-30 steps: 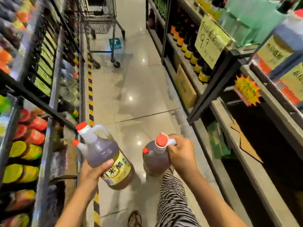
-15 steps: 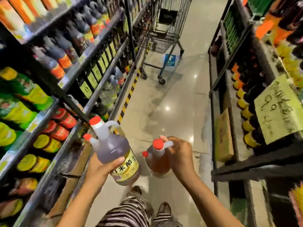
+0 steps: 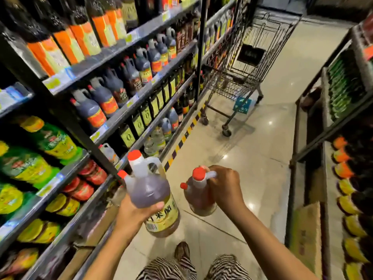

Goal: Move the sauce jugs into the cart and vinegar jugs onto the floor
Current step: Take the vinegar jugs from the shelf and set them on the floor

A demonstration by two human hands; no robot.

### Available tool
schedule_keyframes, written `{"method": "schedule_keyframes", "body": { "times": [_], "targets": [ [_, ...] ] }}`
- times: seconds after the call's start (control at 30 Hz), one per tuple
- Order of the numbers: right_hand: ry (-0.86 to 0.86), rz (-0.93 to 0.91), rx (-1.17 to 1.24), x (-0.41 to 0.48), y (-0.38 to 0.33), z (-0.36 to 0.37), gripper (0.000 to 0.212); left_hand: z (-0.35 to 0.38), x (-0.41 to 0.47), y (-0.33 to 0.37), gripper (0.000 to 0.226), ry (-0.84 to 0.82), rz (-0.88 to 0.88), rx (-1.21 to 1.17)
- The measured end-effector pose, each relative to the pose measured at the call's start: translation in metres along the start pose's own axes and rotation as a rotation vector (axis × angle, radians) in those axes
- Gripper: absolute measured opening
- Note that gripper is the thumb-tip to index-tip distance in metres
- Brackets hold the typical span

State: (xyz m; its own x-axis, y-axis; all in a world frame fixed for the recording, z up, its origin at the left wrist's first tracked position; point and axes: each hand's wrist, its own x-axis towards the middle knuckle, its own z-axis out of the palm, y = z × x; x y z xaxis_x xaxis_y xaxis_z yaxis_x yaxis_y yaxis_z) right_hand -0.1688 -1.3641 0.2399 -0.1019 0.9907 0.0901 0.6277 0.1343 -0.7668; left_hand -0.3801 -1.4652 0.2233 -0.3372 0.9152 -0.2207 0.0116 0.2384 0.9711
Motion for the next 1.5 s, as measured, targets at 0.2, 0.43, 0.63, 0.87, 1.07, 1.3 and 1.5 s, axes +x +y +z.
{"method": "schedule_keyframes", "body": {
  "times": [0.2,0.43,0.63,0.87,1.07,1.3,1.5],
  "targets": [
    [-0.029,-0.168,0.038,0.096,0.007,-0.003,0.030,0.029,0.069,0.035,0.080,0.076,0.063,0.013],
    [-0.284,-0.264,-0.104,0.223,0.015,-0.014,0.013,0.071,0.146,0.051,0.097,0.316,0.034,-0.140],
    [-0.389,-0.401,-0.065,0.324,-0.004,-0.030,0.024,0.114,0.198,0.088,0.090,0.510,0.024,-0.178],
    [-0.396,-0.533,-0.008,0.427,-0.039,-0.017,0.023,0.121,0.254,0.141,0.098,0.631,0.101,-0.022],
    [-0.323,-0.615,0.039,0.515,-0.087,0.013,0.043,0.100,0.340,0.181,0.065,0.641,0.224,0.087],
    [-0.199,-0.673,0.189,0.625,-0.158,0.034,0.029,0.063,0.462,0.247,0.070,0.695,0.316,0.122],
    [-0.144,-0.745,0.228,0.709,-0.218,0.044,0.025,0.053,0.544,0.298,0.043,0.771,0.395,0.139]
  ]
}}
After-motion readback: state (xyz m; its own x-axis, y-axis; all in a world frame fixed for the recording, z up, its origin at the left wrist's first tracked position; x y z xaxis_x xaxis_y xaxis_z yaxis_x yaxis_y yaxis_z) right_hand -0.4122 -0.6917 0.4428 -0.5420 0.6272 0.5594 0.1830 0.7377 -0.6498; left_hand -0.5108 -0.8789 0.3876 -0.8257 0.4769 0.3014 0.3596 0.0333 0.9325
